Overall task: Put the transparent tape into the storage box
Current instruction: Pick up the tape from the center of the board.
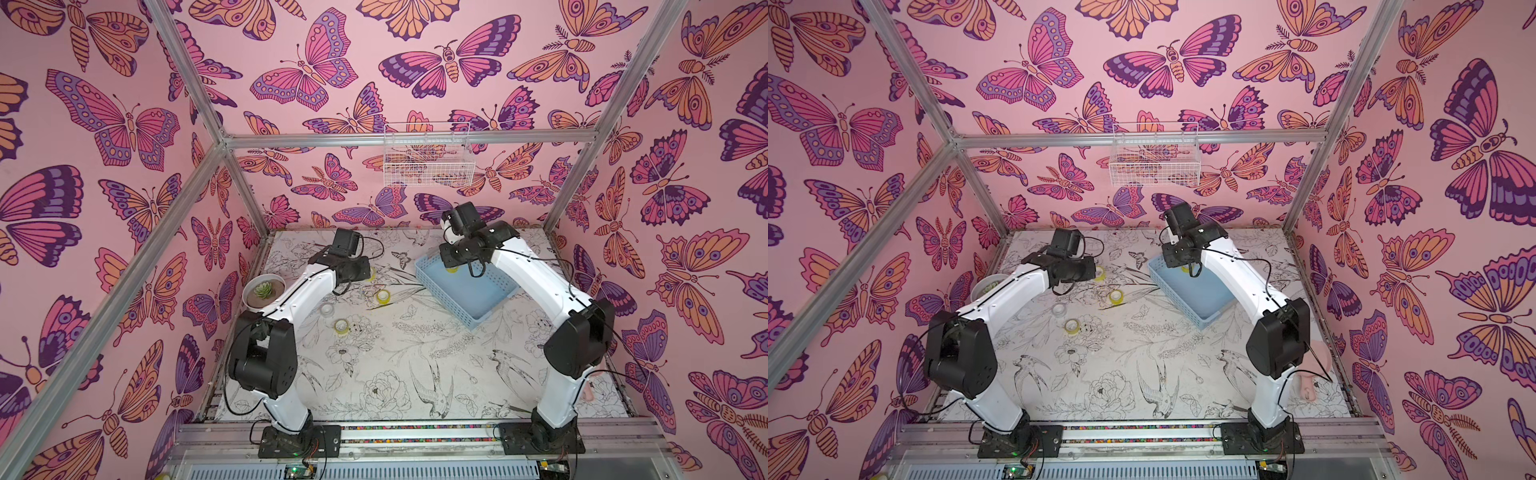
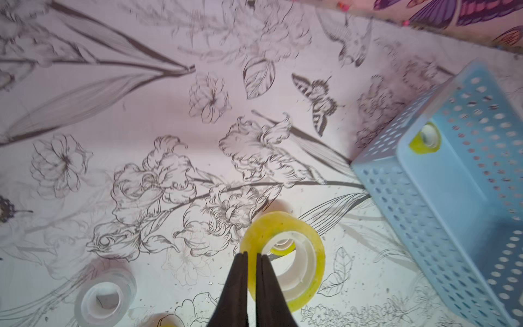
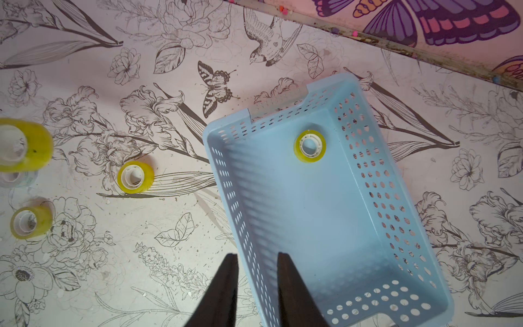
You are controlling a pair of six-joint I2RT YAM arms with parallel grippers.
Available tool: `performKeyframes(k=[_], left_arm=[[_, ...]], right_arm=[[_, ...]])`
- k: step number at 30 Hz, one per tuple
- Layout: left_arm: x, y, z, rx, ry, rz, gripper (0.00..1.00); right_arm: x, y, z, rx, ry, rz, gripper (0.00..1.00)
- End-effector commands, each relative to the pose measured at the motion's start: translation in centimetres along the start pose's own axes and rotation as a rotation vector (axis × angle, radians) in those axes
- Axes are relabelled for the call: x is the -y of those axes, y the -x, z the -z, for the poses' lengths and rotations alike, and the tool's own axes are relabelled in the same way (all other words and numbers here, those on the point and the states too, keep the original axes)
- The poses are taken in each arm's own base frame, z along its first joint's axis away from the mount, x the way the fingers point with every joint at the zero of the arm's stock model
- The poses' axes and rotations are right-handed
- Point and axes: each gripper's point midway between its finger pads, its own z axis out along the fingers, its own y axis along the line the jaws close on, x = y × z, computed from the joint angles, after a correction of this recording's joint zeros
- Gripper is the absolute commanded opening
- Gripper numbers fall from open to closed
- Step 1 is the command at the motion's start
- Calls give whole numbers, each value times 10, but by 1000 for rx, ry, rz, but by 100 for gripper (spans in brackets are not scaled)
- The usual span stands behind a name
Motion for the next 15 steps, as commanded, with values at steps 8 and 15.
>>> performKeyframes(k=[8, 15], left_arm=[[74, 27, -2, 12, -128, -134, 0], [97, 21, -19, -9, -144, -153, 0]], right_arm=[[50, 7, 51, 179, -90, -177, 29], [39, -2, 36, 98, -24, -135, 30]])
